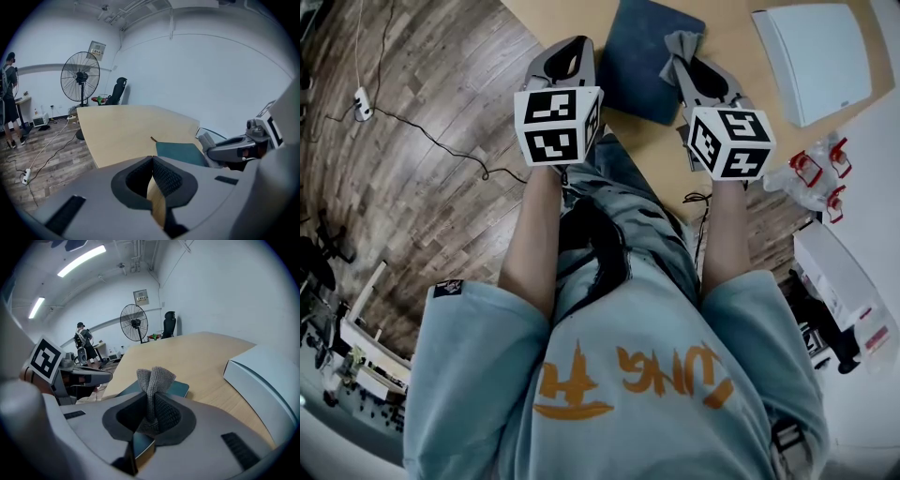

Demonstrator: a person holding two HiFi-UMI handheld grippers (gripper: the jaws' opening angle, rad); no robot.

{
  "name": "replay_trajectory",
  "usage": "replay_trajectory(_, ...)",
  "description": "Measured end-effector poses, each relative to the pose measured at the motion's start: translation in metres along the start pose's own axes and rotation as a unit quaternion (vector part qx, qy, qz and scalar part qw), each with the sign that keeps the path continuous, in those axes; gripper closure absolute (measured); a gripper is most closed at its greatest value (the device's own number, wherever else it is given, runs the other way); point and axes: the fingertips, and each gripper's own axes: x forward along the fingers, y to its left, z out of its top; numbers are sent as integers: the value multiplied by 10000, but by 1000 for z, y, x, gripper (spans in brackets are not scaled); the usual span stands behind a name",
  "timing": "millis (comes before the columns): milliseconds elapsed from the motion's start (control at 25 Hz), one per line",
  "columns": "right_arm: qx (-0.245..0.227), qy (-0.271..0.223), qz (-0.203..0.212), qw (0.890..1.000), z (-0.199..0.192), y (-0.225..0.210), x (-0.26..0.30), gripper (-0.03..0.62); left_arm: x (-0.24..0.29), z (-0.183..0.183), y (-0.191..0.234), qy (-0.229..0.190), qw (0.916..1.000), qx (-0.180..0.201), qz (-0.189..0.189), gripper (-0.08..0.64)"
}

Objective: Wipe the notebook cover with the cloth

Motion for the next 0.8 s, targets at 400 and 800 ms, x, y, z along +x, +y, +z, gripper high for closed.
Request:
replay_trajectory(400, -221, 78, -228, 9995, 38, -23, 47, 543, 30, 16, -1, 111, 9996, 130, -225, 543)
replay_trajectory(800, -653, 615, -403, 9951, 45, -38, 79, 543, 43, 27, 7, 156, 9996, 107, -229, 543)
